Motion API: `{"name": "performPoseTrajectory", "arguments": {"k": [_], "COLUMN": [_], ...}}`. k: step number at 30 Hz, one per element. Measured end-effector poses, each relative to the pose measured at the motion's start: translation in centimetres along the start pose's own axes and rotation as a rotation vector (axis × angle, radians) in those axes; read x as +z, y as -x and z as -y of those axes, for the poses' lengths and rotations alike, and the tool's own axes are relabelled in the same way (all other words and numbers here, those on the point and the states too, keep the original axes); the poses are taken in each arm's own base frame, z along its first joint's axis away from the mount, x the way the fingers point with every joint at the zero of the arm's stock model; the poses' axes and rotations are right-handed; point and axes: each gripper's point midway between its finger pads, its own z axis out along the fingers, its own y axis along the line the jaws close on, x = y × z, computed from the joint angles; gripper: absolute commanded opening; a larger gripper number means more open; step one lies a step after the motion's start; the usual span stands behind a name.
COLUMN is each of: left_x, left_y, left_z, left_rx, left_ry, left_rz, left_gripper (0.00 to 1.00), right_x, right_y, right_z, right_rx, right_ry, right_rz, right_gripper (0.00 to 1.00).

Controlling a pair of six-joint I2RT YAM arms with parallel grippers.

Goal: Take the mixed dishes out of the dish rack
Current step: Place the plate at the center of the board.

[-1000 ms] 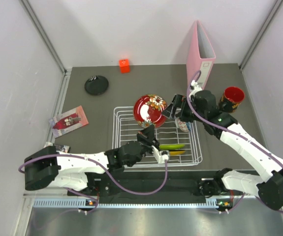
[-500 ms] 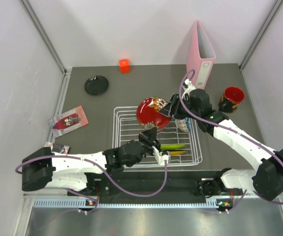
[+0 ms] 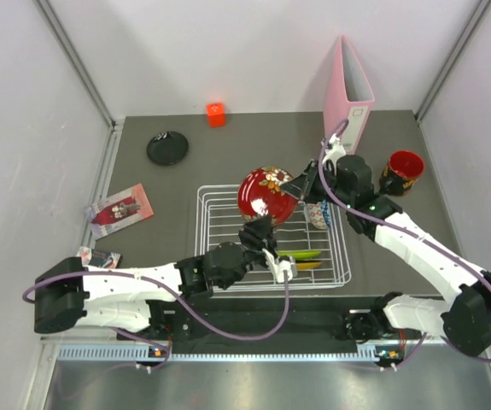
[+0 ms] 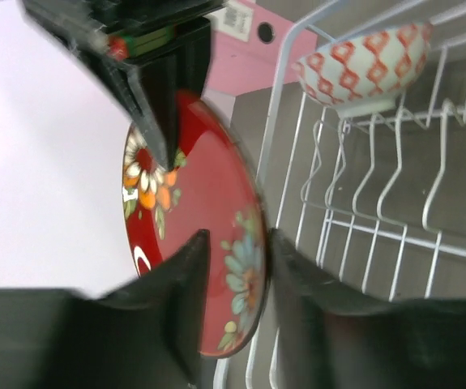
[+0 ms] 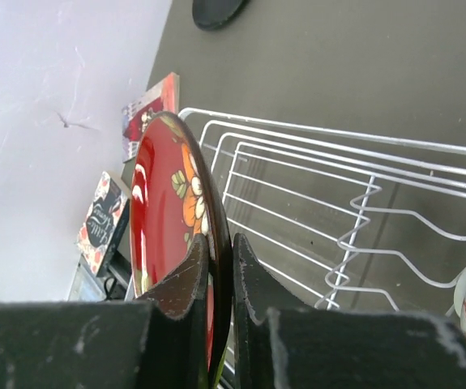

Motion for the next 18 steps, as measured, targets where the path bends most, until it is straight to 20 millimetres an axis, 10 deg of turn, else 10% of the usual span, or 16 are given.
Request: {"name": "performPoseTrajectory", "arguments": {"k": [2,14,18], "left_x": [0.1,0.9,-1.2], "left_y": [0.3,-1.5,-7.6], "left_z": [-1.2,-10.3,-15.8], "left_rx": [-0.052,-0.672,-0.910], "left_ry": [0.036,0.215,0.455], "left_rz": [-0.009,-0.121,-0.237], "left_gripper": [0.98,0.99,0.99], "right_x": [-0.4,-4.4,-6.6], "right_y": [0.3,7.9,9.7], "right_z": [-0.2,-2.4,-3.0], "right_rx": [-0.013,-0.029,-0.059], "right_ry": [-0.001,-0.035,-0.060], "right_rz": [0.015,0.335,0.414], "right_gripper": [0.00,0.00,0.00]}}
